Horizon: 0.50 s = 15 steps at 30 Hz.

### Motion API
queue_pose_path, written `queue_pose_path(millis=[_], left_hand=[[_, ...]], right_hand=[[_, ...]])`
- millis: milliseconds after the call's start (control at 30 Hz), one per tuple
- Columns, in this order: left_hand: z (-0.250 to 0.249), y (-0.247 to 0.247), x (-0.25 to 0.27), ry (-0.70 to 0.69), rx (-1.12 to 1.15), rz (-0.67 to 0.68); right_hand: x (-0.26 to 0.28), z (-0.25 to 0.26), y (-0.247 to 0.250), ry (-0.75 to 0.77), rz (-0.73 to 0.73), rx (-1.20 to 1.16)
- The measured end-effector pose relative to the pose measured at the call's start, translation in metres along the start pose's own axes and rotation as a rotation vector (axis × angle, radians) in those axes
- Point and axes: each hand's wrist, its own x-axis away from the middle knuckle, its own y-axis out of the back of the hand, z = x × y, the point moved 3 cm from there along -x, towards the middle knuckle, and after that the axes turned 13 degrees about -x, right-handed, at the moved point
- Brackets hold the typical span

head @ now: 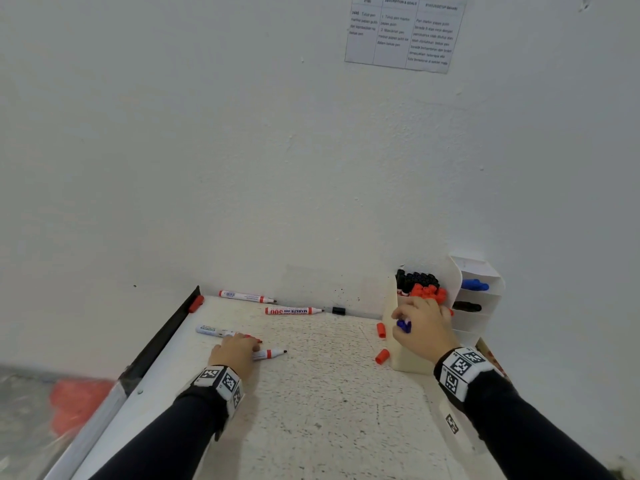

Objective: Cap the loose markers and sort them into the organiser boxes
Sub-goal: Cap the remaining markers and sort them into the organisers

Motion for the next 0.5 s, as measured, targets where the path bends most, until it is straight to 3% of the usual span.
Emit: queue_pose_path(millis=[133, 200, 367, 500], left_hand=[[0.001, -0.002, 0.000, -0.013, 0.017, 0.010], [0.000, -0.004, -0.001, -0.013, 0.028, 0.009], [-0.002, -0.006, -0.008, 0.005, 0.076, -0.029], [-0.008, -0.002, -0.017, -0.043, 0.138, -0.039]], right_hand=[[-0.010, 0.042, -0.002, 0.181, -0.144, -0.136], [-0.023, 0.061, -0.014, 0.196, -0.094, -0.290], [-0.052, 0.080, -0.076, -0.111, 0.304, -0.468], [-0.067, 0.071, -0.120, -0.254, 0.403, -0.424]])
